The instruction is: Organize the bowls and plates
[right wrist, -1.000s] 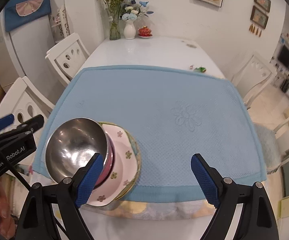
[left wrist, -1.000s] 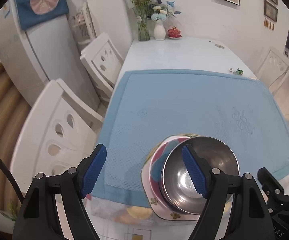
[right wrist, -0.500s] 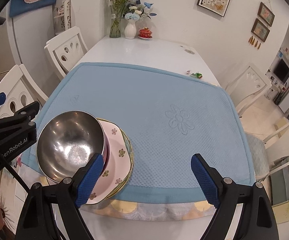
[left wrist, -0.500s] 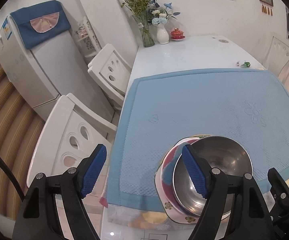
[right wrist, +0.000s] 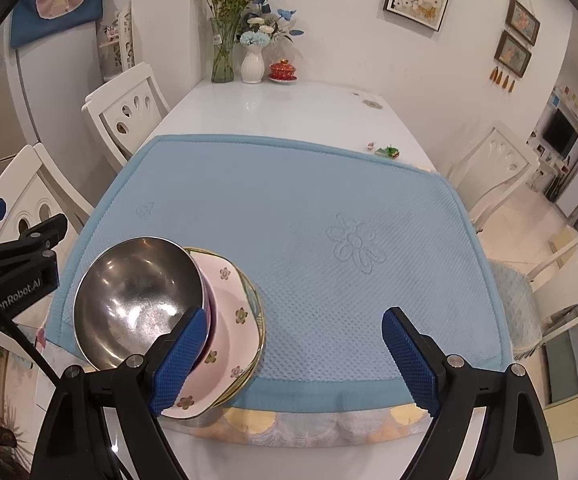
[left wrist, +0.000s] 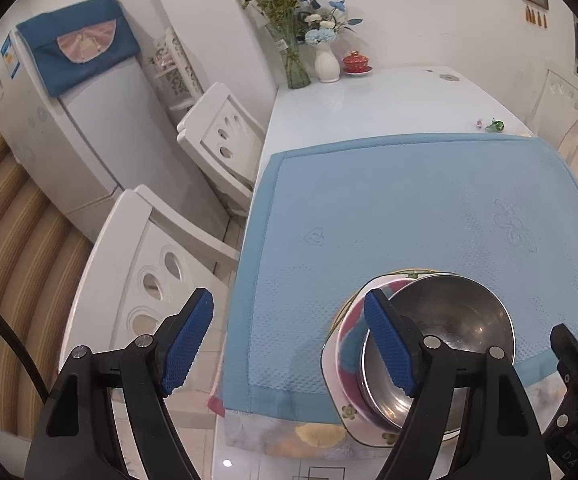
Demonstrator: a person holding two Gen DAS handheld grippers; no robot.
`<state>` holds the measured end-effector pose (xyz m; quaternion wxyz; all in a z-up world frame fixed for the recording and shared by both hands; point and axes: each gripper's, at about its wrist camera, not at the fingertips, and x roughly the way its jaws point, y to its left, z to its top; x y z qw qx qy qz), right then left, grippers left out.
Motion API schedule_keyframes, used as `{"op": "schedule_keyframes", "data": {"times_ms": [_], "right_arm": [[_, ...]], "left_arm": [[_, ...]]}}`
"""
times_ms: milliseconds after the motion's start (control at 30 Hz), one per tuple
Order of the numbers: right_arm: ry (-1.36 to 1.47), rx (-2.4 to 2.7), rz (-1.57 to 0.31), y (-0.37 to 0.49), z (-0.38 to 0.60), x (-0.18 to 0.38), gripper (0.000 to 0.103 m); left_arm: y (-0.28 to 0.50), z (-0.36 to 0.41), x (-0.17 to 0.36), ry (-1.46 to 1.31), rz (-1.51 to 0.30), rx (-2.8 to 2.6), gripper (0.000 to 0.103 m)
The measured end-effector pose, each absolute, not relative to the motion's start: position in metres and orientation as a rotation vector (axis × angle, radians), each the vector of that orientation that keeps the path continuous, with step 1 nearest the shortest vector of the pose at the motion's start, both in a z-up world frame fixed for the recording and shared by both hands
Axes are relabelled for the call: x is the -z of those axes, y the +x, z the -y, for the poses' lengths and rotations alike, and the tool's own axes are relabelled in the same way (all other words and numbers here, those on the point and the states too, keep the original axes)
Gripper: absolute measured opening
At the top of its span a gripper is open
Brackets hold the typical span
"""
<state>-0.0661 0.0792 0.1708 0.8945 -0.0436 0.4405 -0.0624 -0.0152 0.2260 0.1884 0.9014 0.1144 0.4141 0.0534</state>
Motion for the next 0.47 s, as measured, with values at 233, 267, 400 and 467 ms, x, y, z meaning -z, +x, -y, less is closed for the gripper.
{"op": "schedule_keyframes", "data": {"times_ms": [233,267,400,467], "right_arm": [[-0.088,0.112,-0.918,-0.065,-0.082,-0.170,0.088],[-0.090,0.111,-0.920,-0.066,-0.084,-0.169,0.088],[-0.087,0.105,-0.928,-0.067,-0.086,-0.168,0.088],[-0.086,0.103,-0.934,-0.067,-0.087,-0.168,0.088]], "left_arm": [[-0.011,-0.233,-0.181,0.242,-0.906,-0.115,0.077],[-0.011,-0.234,-0.180,0.234,-0.911,-0.115,0.077],[-0.015,-0.240,-0.184,0.206,-0.875,-0.125,0.077],[-0.015,-0.239,-0.187,0.223,-0.860,-0.129,0.077]]}}
